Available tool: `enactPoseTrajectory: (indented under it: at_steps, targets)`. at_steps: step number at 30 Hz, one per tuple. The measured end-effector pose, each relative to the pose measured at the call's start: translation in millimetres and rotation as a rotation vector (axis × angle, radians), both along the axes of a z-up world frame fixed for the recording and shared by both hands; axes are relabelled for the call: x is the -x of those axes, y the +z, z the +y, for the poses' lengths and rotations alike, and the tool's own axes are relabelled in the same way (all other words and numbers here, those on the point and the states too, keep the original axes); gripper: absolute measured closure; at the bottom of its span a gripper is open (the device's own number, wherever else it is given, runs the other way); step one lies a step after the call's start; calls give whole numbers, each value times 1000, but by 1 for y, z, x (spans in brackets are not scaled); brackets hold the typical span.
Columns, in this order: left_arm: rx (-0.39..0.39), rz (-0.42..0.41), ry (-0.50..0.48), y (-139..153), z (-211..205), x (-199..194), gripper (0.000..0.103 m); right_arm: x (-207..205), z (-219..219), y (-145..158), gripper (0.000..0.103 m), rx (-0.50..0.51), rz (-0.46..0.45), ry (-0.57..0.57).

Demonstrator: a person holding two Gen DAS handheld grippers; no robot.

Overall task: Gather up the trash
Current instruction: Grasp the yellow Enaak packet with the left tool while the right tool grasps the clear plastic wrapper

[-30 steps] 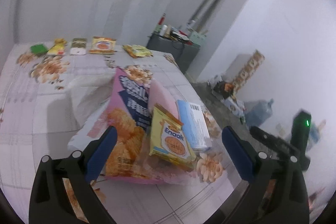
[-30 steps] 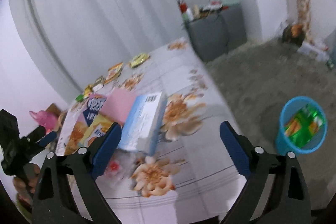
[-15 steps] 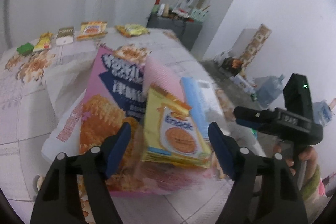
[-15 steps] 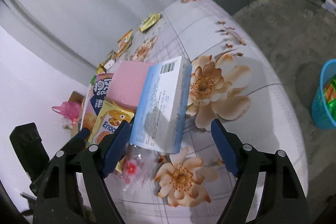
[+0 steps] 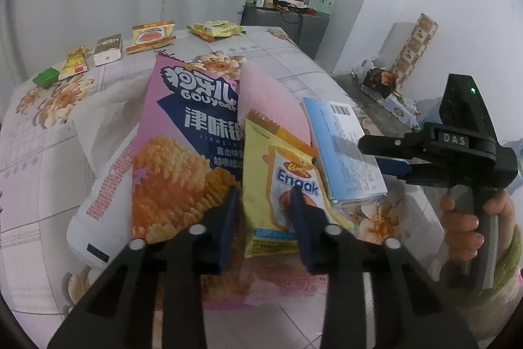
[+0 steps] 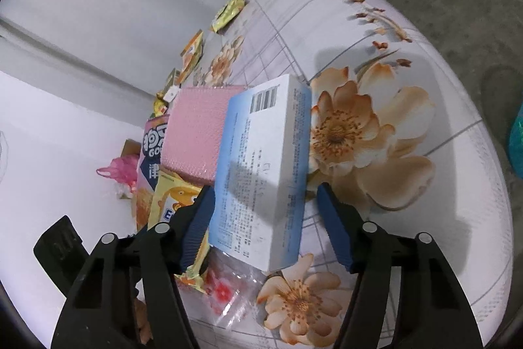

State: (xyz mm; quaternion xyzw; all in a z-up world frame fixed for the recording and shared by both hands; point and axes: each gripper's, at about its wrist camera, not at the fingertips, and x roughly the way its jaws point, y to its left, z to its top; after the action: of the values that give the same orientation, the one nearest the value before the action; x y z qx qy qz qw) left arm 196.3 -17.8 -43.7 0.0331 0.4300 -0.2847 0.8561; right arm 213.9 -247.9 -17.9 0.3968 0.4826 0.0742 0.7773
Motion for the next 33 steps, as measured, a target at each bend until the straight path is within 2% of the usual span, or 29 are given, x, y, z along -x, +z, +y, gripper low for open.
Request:
enactPoseTrajectory:
  at_steps: [3,5,7,9,13,17,22,24,27,30,33]
  targets:
    - [9,2,-4,0,1,0,81,-1,6,7,41,72,-5,8]
    - [19,-1,-6,0,3,1,83,-3,11,14,38,125,-8,23]
    - [30,-6,-5,2,4,2,86,-6,16,20,29,197,-10,22]
    - [56,-8,-1,5,8,3,88,-6,20,24,27,252,-13,30]
    - [99,-33,20,13,15,5,89,-16,35,30,21,374,-13,60]
    - [140,-45,54,19,25,2,89,-24,50,27,20,448,0,103]
    - [223,-15,84,21,38,-3,89,-21,49,31,20,481,-21,70]
    - [245,2,95,20,43,-6,90,-9,44,38,20,447,-65,54]
    - [255,20,114,16,48,-8,91,14,35,43,20,336,-116,43]
    - [261,35,128,12,53,-8,91,35,40,42,28,274,-137,83]
    - [270,51,139,9,57,-8,91,52,63,43,28,315,-166,172]
